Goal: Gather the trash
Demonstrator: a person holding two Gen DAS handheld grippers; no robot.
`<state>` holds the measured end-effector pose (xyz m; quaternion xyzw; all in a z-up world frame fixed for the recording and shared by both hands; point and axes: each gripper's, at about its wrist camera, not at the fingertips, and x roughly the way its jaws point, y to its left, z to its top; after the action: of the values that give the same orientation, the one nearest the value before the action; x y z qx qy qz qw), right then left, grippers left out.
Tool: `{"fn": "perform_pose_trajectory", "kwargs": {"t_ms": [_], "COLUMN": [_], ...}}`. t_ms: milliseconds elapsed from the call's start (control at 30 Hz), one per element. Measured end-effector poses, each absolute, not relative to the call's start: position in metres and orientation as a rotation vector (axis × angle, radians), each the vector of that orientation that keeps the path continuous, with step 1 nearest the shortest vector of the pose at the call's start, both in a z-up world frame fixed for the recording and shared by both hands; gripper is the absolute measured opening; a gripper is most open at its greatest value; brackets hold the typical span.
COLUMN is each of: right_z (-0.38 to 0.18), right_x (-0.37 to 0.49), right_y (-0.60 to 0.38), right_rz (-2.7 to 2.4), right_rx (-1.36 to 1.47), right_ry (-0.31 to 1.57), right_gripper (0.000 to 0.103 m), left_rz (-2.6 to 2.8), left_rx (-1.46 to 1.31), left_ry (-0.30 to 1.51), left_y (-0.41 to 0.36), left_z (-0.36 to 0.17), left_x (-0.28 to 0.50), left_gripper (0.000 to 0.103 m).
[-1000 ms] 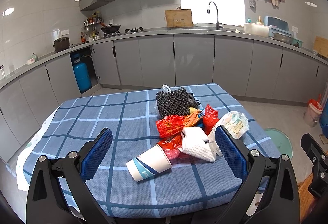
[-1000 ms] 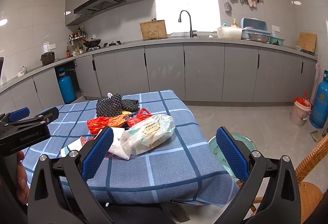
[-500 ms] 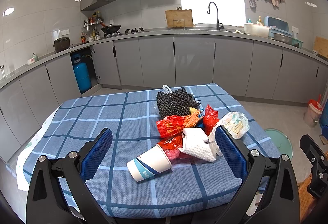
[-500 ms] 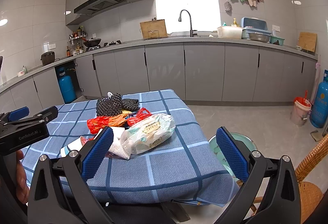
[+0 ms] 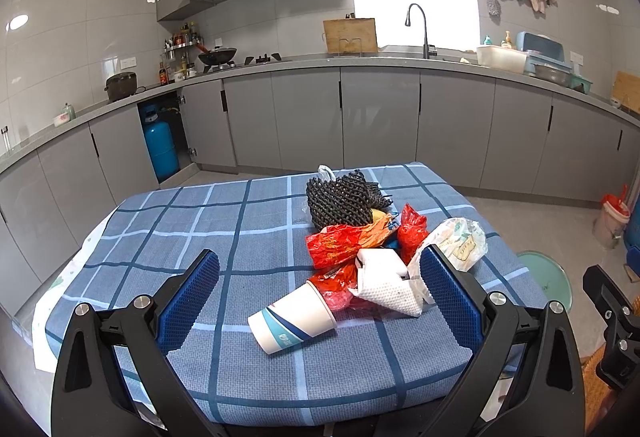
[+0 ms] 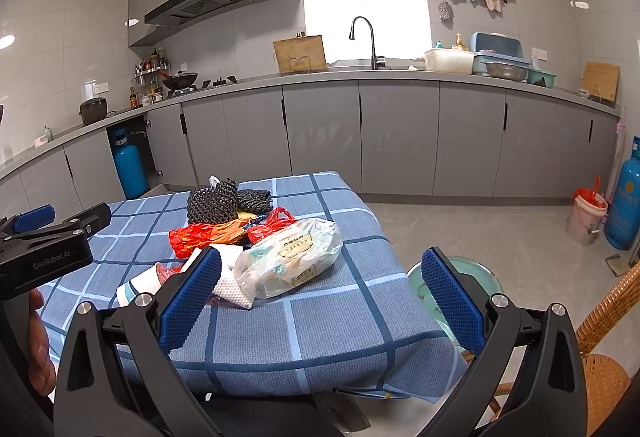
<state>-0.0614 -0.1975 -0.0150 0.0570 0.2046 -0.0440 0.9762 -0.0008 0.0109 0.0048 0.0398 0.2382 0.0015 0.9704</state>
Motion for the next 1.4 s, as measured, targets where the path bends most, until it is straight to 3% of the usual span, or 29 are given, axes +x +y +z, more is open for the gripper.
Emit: {"fn": "perform_pose_trajectory", "kwargs": {"t_ms": [667,1100,1400], "right_z": [-0.022,-0.049,-0.085], "right_x": [-0.055,-0.009,0.029], "right_y": [-0.204,-0.201,-0.181], "right_rz": [-0.104,-0.107,-0.072], "right_rx": [0.126,0.114,0.065], "right_ry": [0.430,0.525,0.627], "right_gripper": [0.098,0.098,0.098], "left_rz": [0.093,0.193,0.085], "left_rx": [0.060,0.029,0.071], "left_ry": [0.482,0.648,0.748], "left_y": [0.035,0.095,0.051], "left_z": [-0.002,-0.059,-0.089], "left_x": [0.012,0.043,0.072], "left_gripper": [0.099,0.099,0.099]}}
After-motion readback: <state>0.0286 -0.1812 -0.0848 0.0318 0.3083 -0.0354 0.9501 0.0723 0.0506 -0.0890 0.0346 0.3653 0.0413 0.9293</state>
